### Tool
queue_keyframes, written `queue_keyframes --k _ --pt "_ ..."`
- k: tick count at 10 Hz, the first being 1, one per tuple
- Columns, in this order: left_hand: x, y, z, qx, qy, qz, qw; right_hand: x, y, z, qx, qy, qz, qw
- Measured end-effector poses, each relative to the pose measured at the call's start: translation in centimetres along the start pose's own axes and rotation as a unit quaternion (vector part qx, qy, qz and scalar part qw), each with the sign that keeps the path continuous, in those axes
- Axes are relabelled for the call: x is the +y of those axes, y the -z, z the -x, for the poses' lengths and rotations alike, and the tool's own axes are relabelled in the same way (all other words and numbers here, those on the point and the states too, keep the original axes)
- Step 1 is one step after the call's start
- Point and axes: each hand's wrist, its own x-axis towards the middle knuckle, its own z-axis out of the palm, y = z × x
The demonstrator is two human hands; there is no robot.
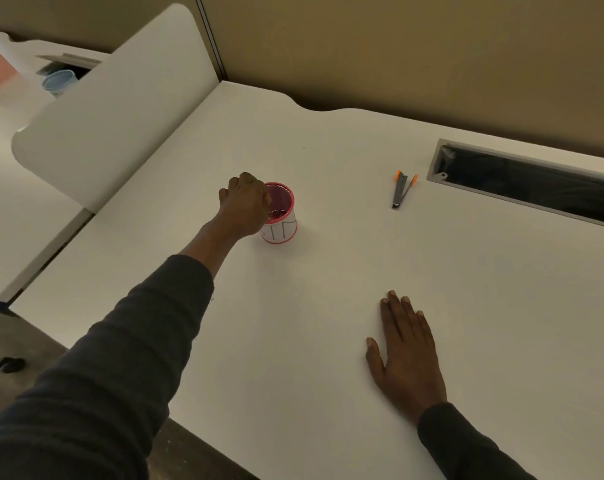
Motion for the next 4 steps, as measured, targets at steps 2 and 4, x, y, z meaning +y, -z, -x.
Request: queue_keyframes --k 2,4 --pt "0.8 -0.6 1.8 0.130 -0.023 0.032 0.991 -0.1 0.0 0.0 -0.004 -0.004 0.001 1.000" --pt "4.1 -2.9 6.8 0.238 -0.146 0.068 0.958 0.0 0.1 0.0 0.018 -0.010 -0.068 0.997"
